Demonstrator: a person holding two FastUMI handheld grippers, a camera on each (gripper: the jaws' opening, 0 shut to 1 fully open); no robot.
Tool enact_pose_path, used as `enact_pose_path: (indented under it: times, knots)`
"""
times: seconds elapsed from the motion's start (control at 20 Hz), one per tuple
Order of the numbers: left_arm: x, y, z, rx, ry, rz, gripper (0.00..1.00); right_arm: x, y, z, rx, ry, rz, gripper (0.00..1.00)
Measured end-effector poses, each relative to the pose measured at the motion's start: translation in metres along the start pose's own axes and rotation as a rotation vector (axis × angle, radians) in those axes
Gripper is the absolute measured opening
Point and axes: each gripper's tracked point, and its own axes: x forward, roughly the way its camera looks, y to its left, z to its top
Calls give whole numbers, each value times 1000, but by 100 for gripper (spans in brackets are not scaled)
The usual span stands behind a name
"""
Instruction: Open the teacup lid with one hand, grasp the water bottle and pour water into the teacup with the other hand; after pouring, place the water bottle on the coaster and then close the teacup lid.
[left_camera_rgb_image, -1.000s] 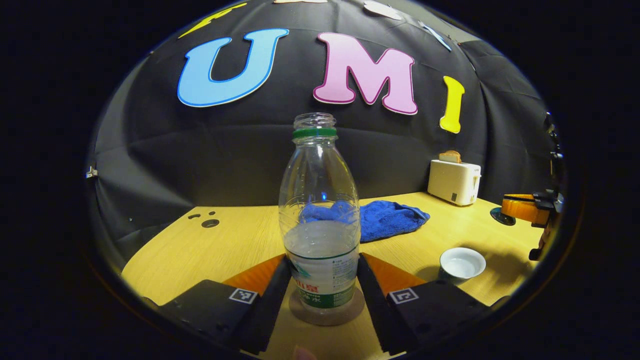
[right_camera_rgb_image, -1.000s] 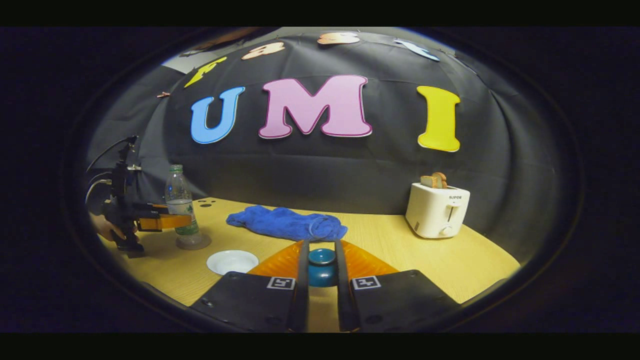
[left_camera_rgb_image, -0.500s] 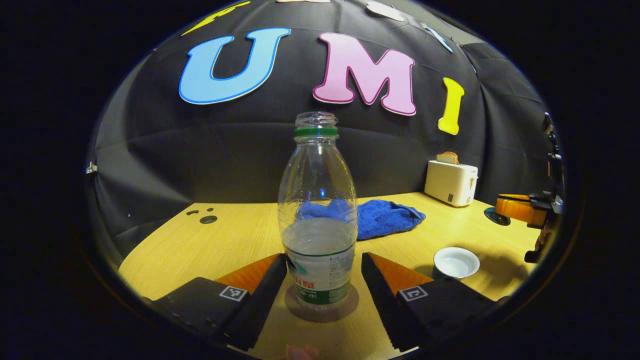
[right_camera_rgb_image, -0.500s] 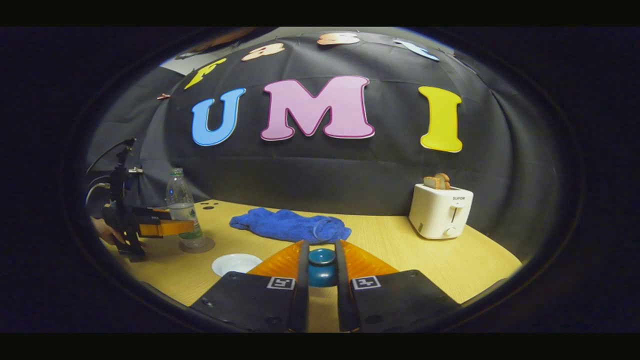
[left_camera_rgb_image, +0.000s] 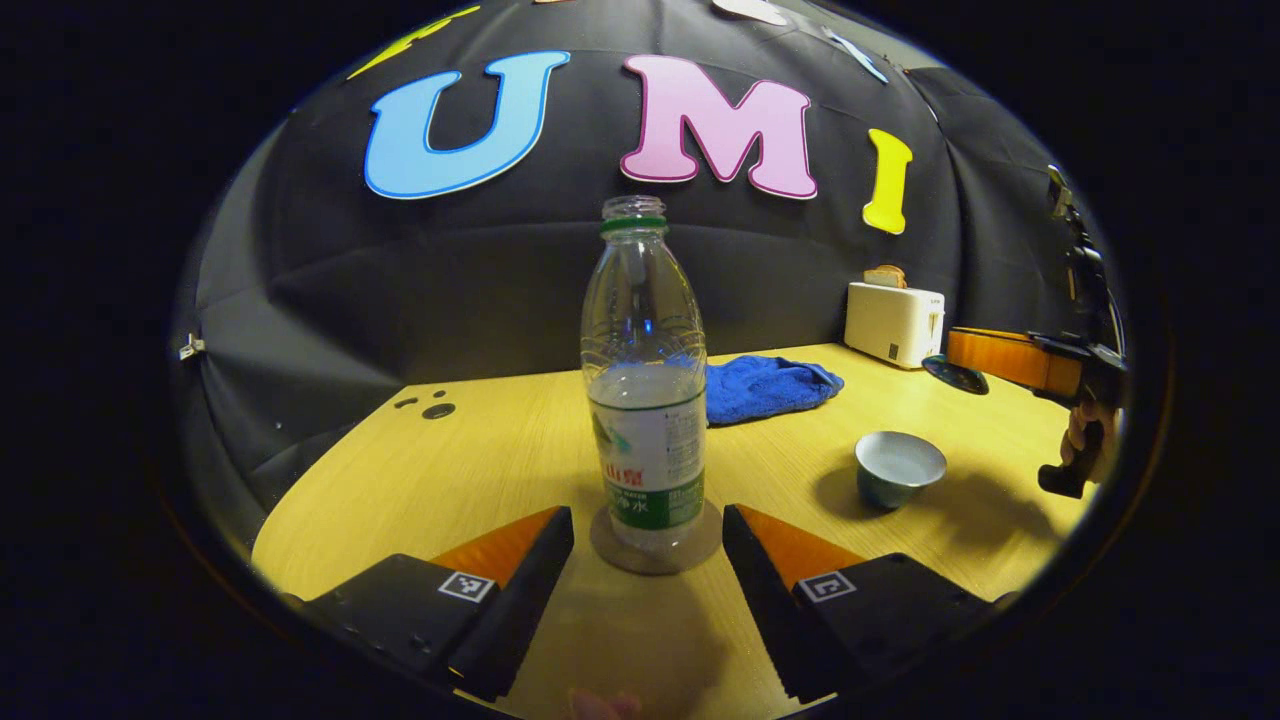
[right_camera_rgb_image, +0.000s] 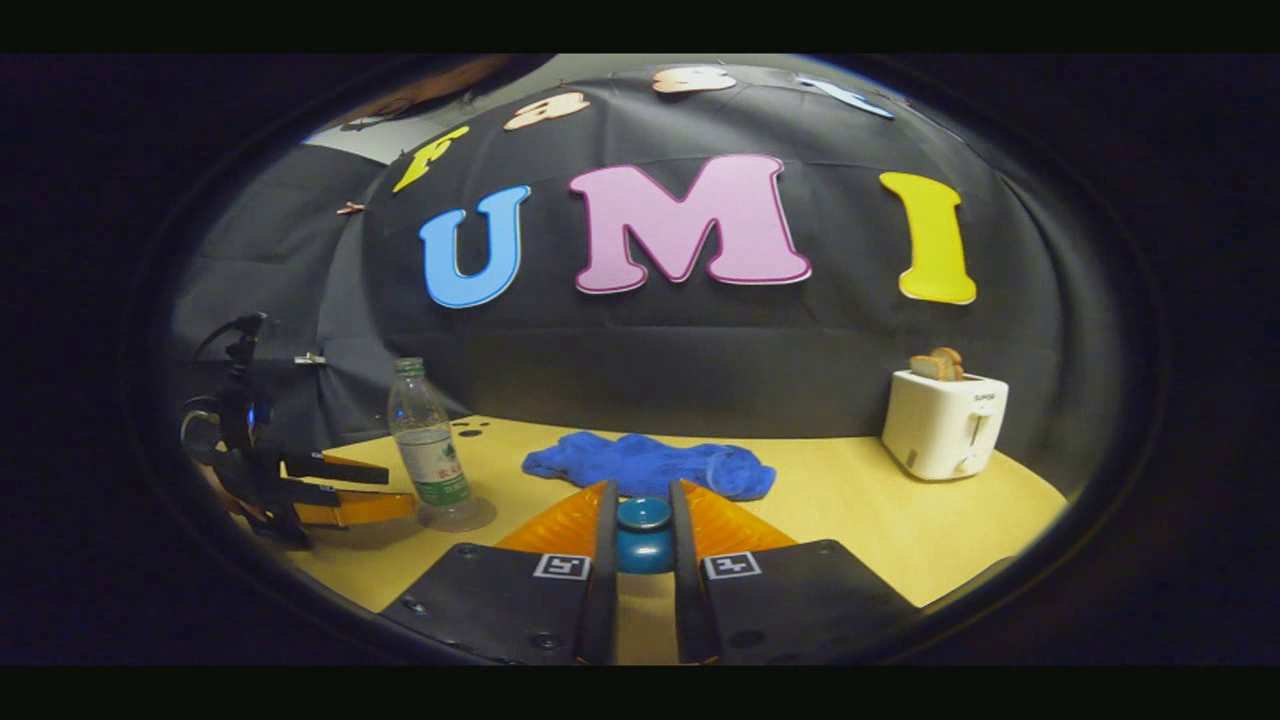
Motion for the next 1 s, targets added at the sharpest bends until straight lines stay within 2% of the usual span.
enact_pose_path:
  times: [0.05, 0.1, 0.15, 0.2, 0.25, 0.35, 0.4, 0.6, 0.65, 0.7, 0.75, 0.8, 0.85, 0.9, 1.0]
  knots:
    - [-8, 1, 0, -5, -5, 11, 94, 2, 6, -3, 5, 6, 11, 27]
    - [-17, 0, 3, -13, -13, 21, 94, 4, 10, -6, 10, 12, 19, 22]
    - [-25, -1, 6, -18, -22, 34, 94, 6, 15, -10, 15, 21, 27, 27]
    - [-32, -1, 10, -20, -34, 47, 94, 8, 19, -14, 20, 28, 34, 27]
    - [-40, -2, 13, -22, -43, 58, 94, 10, 24, -18, 24, 36, 41, 22]
    - [-53, -8, 21, -31, -61, 66, 94, 12, 30, -25, 28, 50, 54, 22]
    - [-58, -12, 25, -41, -68, 64, 94, 13, 33, -28, 28, 57, 58, 27]
    - [-70, -13, 39, -75, -94, 70, 94, 17, 40, -40, 29, 83, 69, 27]
    - [-70, -13, 42, -71, -102, 72, 94, 18, 41, -43, 28, 92, 71, 27]
    - [-72, -11, 43, -59, -108, 76, 94, 18, 42, -46, 29, 96, 73, 22]
    - [-71, -9, 42, -45, -108, 77, 94, 20, 42, -48, 28, 100, 73, 22]
    - [-70, -7, 39, -28, -98, 78, 94, 21, 43, -50, 26, 106, 74, 27]
    - [-71, -5, 35, -13, -91, 84, 90, 21, 43, -49, 23, 106, 76, 22]
    - [-71, -3, 34, -4, -88, 85, 94, 22, 43, -51, 22, 112, 76, 21]
    - [-71, -2, 34, -6, -91, 88, 94, 23, 42, -53, 20, 122, 72, 21]
